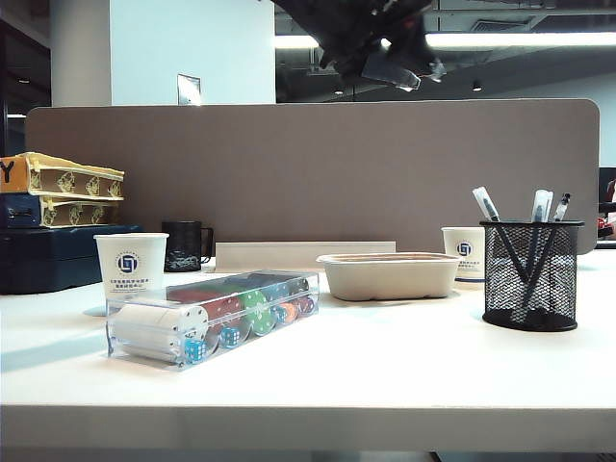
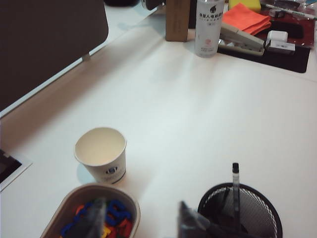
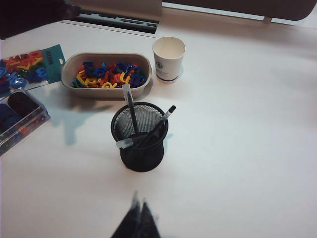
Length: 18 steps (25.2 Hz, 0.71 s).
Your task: Pick up one pen and put it in the pen container.
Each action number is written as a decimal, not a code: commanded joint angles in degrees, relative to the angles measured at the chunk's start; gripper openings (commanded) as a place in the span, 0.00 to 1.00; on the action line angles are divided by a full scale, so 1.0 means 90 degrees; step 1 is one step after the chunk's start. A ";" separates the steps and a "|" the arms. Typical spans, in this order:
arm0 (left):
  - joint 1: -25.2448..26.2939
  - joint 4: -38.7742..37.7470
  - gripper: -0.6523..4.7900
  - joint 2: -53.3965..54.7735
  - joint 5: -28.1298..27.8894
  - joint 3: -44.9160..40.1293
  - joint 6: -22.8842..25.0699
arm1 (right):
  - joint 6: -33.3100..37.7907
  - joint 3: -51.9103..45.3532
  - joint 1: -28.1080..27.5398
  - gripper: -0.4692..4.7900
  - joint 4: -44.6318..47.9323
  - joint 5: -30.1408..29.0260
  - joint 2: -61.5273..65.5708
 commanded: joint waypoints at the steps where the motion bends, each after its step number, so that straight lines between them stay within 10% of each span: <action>1: 0.0015 -0.0253 0.40 -0.0204 0.0017 0.0024 0.0117 | -0.0015 0.0019 -0.0002 0.08 0.0257 0.0007 -0.0010; 18: 0.0255 -0.1566 0.26 -0.1603 -0.0549 0.0024 0.0831 | -0.0015 0.0019 0.0002 0.08 0.0532 -0.0039 0.0112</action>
